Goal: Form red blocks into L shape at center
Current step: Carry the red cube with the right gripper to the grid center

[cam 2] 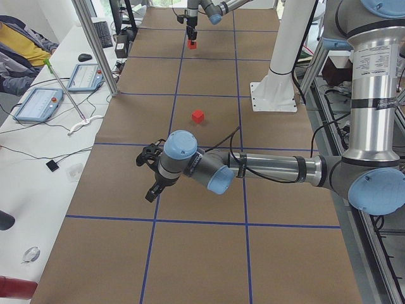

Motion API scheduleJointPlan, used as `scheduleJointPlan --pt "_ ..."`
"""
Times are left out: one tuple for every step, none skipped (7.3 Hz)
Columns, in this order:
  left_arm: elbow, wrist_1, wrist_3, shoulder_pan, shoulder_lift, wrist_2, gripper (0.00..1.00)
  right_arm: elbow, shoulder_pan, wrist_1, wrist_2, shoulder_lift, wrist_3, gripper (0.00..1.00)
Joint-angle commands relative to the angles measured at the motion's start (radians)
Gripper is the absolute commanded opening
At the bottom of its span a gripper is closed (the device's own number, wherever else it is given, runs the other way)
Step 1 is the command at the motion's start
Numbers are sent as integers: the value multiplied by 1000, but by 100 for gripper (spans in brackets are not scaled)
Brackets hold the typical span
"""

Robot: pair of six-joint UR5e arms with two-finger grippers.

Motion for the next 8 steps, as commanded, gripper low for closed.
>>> scheduleJointPlan --pt "2 0 -1 0 -1 0 100 0 -146 -194 -155 212 233 14" --pt "2 0 -1 0 -1 0 100 -4 -204 -271 -209 294 315 15" --pt "2 0 -1 0 -1 0 100 -14 -267 -325 -273 360 404 16" --pt "2 0 -1 0 -1 0 100 -15 -313 -384 -313 413 473 16" --pt "2 0 -1 0 -1 0 100 -17 -353 -428 -326 455 527 17" --pt "2 0 -1 0 -1 0 100 -61 -391 -450 -378 509 577 17" --pt "2 0 -1 2 -1 0 100 -127 -410 -453 -416 558 596 18" --pt "2 2 -1 2 -1 0 100 -167 -412 -452 -417 581 596 18"
